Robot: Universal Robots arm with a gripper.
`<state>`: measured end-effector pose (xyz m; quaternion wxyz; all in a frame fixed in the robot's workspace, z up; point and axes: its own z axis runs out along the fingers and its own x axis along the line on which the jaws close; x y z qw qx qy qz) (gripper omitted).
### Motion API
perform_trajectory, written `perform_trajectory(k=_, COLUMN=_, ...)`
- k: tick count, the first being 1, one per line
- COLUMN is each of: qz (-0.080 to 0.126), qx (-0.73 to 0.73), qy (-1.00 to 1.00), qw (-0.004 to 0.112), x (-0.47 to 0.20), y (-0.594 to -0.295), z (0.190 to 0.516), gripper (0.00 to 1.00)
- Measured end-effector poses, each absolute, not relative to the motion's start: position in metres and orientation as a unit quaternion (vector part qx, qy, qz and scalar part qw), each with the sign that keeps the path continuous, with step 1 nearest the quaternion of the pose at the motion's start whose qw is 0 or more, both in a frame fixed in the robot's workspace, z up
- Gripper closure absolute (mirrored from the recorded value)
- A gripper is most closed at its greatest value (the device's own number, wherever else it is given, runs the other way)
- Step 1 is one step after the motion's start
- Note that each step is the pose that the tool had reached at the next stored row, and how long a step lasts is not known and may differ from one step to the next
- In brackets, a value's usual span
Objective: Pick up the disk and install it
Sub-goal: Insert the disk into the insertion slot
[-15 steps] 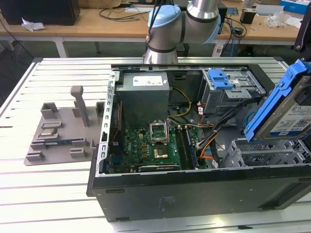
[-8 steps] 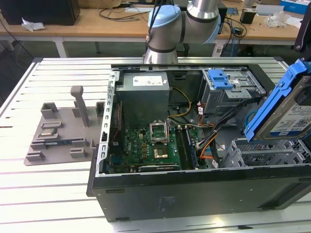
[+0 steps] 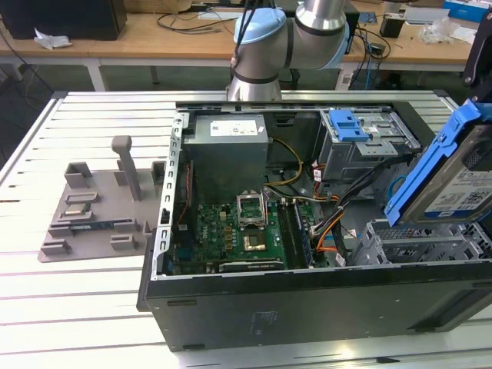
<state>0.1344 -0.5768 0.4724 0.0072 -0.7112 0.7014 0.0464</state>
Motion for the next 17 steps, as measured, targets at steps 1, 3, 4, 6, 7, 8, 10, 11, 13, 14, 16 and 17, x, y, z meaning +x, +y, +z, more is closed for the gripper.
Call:
perform_trajectory(k=1, qz=0.047, qx=-0.711, qy=0.701, qw=0.007, x=0.135, y=-0.575, z=0.47, gripper=0.63)
perform_trajectory(k=3, qz=0.047, qx=-0.711, qy=0.701, qw=0.007, x=0.136, y=-0.571, z=0.464, gripper=0.63)
perform_trajectory(k=4, qz=0.047, qx=-0.711, qy=0.702, qw=0.006, x=0.137, y=-0.57, z=0.461, gripper=0.63)
perform_trajectory(k=6, qz=0.047, qx=-0.71, qy=0.702, qw=0.006, x=0.139, y=-0.567, z=0.458, gripper=0.63)
perform_trajectory(k=7, qz=0.047, qx=-0.71, qy=0.702, qw=0.005, x=0.14, y=-0.566, z=0.455, gripper=0.63)
perform_trajectory(k=8, qz=0.047, qx=-0.71, qy=0.702, qw=0.005, x=0.141, y=-0.565, z=0.453, gripper=0.63)
perform_trajectory(k=10, qz=0.047, qx=-0.71, qy=0.702, qw=0.004, x=0.142, y=-0.565, z=0.449, gripper=0.63)
perform_trajectory(k=11, qz=0.047, qx=-0.71, qy=0.702, qw=0.004, x=0.142, y=-0.565, z=0.447, gripper=0.63)
perform_trajectory(k=13, qz=0.047, qx=-0.71, qy=0.703, qw=0.004, x=0.142, y=-0.565, z=0.444, gripper=0.63)
perform_trajectory(k=14, qz=0.046, qx=-0.71, qy=0.703, qw=0.004, x=0.142, y=-0.565, z=0.442, gripper=0.63)
perform_trajectory(k=16, qz=0.047, qx=-0.71, qy=0.703, qw=0.004, x=0.142, y=-0.565, z=0.439, gripper=0.63)
perform_trajectory(k=17, qz=0.047, qx=-0.71, qy=0.703, qw=0.004, x=0.142, y=-0.565, z=0.435, gripper=0.63)
